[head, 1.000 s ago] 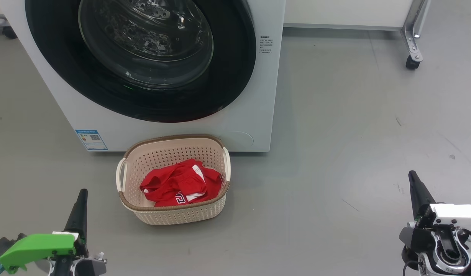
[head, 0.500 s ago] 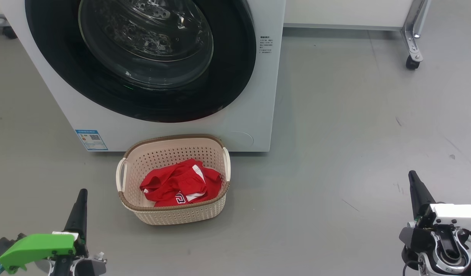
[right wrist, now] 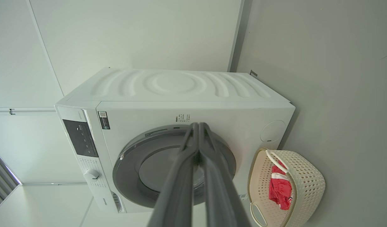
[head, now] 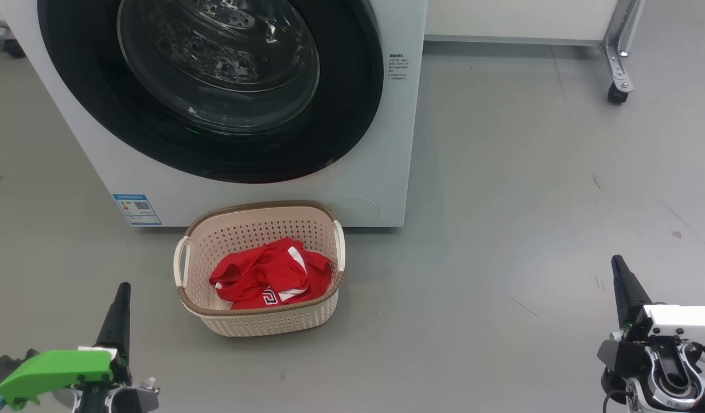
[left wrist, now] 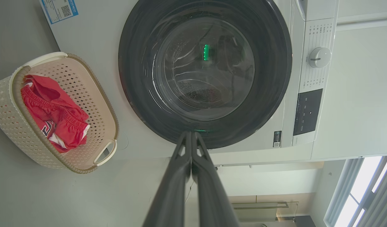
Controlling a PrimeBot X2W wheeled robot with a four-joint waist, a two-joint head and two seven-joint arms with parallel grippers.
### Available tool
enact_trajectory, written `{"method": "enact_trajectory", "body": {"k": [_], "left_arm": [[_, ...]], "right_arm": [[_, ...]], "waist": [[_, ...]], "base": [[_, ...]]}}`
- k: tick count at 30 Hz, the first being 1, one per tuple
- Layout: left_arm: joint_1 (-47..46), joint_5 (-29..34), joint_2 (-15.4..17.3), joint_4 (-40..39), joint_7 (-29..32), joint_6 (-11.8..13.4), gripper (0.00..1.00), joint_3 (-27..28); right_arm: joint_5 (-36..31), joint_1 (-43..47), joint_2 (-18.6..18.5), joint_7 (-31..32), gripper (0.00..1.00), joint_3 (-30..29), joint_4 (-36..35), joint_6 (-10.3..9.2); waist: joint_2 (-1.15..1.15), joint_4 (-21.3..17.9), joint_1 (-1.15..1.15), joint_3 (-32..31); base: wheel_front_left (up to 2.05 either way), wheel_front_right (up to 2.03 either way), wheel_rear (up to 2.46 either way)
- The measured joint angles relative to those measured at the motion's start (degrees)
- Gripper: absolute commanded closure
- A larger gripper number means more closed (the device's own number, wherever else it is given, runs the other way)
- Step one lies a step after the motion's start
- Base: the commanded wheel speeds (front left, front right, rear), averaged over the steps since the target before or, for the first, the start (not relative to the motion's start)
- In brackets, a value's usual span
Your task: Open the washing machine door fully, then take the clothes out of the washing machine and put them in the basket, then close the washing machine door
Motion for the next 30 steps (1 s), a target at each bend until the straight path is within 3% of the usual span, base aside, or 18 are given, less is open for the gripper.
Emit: {"method": "enact_trajectory", "body": {"k": [30], "left_arm": [[0.0,0.0,0.0,0.0,0.2,0.0,1.00,0.1]], "right_arm": [[0.0,0.0,0.0,0.0,1.00,0.0,0.0,0.00]], "waist": [[0.00,0.0,0.00,0.0]], "base": [[0.00,0.00,0.00]]}}
